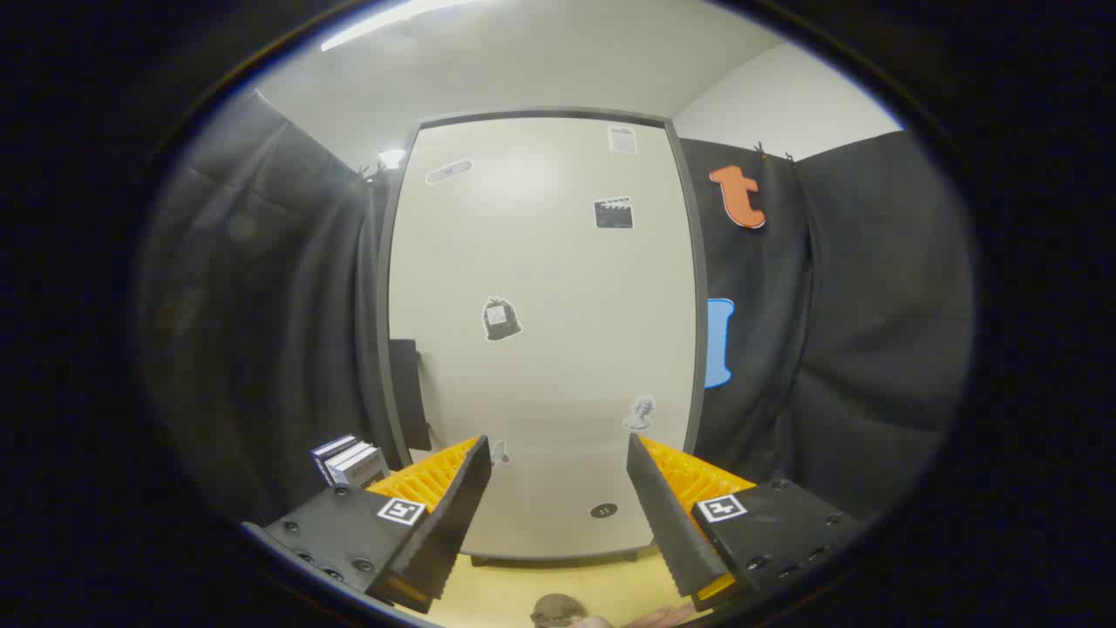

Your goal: Open the shoe cabinet door, grab the shoes and put them into the shoe cabinet, then close the shoe cabinet door.

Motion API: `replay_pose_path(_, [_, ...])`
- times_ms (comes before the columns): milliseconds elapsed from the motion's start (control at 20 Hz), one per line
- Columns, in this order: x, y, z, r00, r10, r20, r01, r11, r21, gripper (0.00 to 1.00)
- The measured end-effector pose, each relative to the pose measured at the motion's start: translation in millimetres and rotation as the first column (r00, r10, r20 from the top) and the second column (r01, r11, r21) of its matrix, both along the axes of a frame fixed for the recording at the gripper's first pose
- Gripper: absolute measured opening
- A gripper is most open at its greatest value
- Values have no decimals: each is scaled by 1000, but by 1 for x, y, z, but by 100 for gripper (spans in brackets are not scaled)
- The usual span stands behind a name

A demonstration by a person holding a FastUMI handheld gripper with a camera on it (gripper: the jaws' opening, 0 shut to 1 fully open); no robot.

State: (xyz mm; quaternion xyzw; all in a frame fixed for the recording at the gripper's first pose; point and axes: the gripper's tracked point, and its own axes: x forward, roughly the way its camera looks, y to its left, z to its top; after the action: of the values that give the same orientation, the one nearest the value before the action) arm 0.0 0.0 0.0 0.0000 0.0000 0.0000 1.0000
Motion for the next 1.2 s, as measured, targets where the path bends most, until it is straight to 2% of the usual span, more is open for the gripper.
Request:
replay_pose_path(250, [-2, 2, 9, 999, 6, 33, -6, 1000, -1, 96])
replay_pose_path(850, [-4, 4, 7, 1000, 28, 15, -28, 1000, -13, 96])
replay_pose_path(1200, [-2, 28, 3, 997, 80, -5, -80, 997, -24, 96])
